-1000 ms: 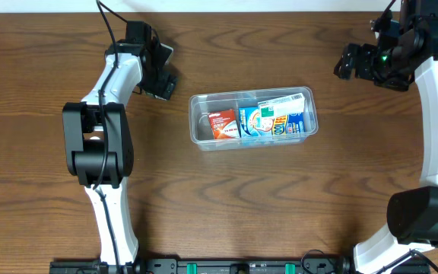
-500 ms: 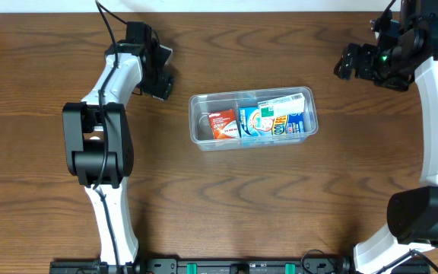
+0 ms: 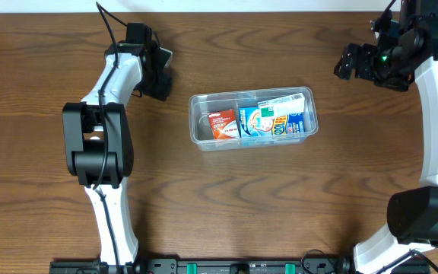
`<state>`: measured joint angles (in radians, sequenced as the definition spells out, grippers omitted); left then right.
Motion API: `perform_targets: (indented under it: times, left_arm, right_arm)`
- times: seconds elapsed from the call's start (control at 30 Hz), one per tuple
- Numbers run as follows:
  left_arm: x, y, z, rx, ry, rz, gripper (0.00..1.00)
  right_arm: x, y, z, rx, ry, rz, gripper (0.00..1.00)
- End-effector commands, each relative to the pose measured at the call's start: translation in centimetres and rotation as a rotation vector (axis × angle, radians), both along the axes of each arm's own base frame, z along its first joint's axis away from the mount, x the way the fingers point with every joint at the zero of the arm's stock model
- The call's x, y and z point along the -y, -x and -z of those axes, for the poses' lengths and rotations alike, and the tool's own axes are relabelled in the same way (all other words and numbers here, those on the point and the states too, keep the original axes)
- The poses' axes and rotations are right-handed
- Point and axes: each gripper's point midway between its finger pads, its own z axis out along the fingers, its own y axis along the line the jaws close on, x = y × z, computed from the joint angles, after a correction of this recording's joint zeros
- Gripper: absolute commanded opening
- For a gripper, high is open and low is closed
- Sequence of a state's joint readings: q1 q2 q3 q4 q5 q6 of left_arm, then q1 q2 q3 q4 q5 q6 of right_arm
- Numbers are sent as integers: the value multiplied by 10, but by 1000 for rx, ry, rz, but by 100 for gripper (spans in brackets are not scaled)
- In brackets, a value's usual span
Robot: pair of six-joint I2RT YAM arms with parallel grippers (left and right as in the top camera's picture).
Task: Pack container
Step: 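Grasp the green Zam-Buk tin with the left gripper and lift, then carry the Zam-Buk tin over the container with the left gripper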
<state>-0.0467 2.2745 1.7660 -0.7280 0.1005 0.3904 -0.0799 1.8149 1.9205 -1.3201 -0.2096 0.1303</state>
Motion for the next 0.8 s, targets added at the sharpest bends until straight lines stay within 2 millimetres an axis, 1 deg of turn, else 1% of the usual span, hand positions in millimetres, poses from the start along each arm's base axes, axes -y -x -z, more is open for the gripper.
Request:
perform_targets:
  times: [0.0,0.2,0.3,0.37,0.47,0.57,0.67,0.77]
  left_arm:
    - [-3,1,-9,7,-6,-9,66]
    - [-3,2,-10,0,-5,-16,63]
    - [-3,2,-17,12,-4,-17,63]
    - [-3,1,-29,33,-3,-17,63]
    - [-3,-2,-52,80,6,-37,63]
    - [-3,-3,-83,140,22,-75,63]
    - [-3,0,-116,191,43,-117,63]
    - [-2,8,-150,239,73,-176,62]
  right_arm:
    - [-4,-1,-5,12,-8,3,99]
    - [-4,-1,-5,12,-8,3,99]
    - [-4,-1,-5,12,-8,4,99]
    - [-4,-1,-5,12,-8,3,99]
    - [-4,-1,-5,12,-8,4,99]
    - [-4,-1,-5,12,-8,3,99]
    - [-4,-1,-5,12,-8,3,99]
    - [-4,-1,-5,12,-8,3,99]
